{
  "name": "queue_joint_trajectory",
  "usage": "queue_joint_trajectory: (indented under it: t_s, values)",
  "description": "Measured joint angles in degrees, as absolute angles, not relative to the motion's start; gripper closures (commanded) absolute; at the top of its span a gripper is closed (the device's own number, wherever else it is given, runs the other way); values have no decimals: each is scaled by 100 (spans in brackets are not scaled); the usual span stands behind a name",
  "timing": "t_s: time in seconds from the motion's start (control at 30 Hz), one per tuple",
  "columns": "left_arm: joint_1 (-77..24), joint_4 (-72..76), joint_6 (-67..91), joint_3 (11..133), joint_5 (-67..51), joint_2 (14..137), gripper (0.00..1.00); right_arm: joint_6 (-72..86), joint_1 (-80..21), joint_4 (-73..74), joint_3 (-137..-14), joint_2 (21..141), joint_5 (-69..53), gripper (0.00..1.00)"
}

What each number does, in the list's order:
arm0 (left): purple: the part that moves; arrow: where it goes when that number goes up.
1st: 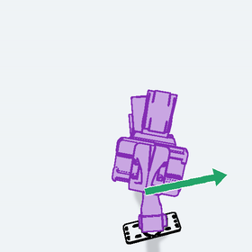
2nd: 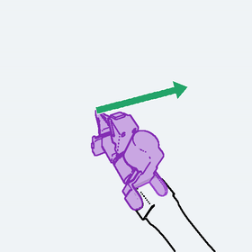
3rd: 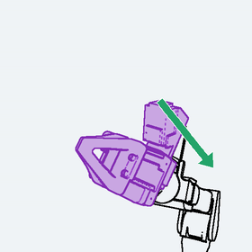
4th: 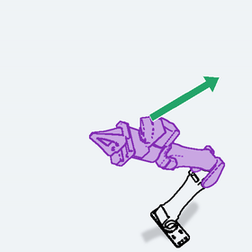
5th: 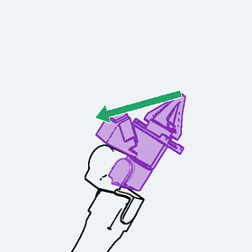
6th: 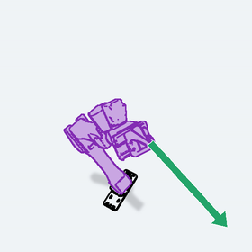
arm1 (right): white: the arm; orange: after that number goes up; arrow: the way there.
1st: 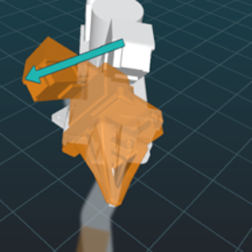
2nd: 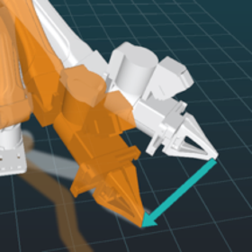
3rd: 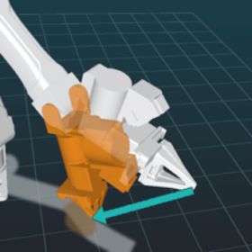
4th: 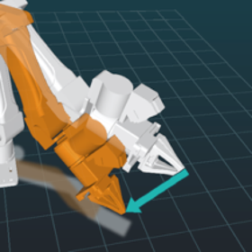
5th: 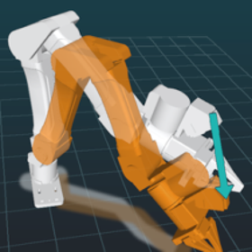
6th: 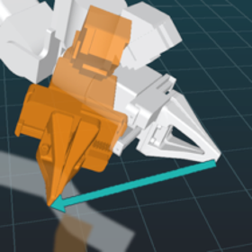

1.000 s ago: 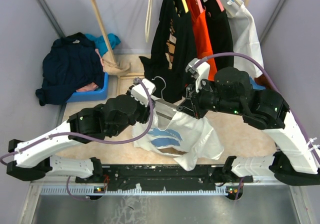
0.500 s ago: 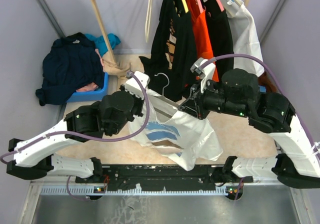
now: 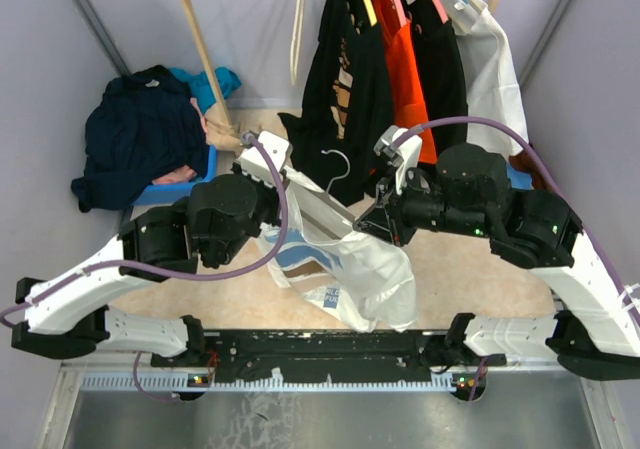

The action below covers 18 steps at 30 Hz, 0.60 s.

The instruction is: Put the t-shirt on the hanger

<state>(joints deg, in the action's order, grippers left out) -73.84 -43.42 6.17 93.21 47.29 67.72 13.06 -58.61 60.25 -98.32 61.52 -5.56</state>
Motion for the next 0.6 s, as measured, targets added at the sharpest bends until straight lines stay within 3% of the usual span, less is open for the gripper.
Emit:
queue_joint_trajectory:
  t_s: [0.23, 0.6]
  values:
    - [-7384, -4431, 727, 9321, 4624, 6796, 73, 1306, -5861, 6104, -9835, 6156, -414, 100]
    - [-7384, -4484, 786, 9308, 4646, 6744, 73, 1302, -5861, 6136, -9837, 6184, -475, 100]
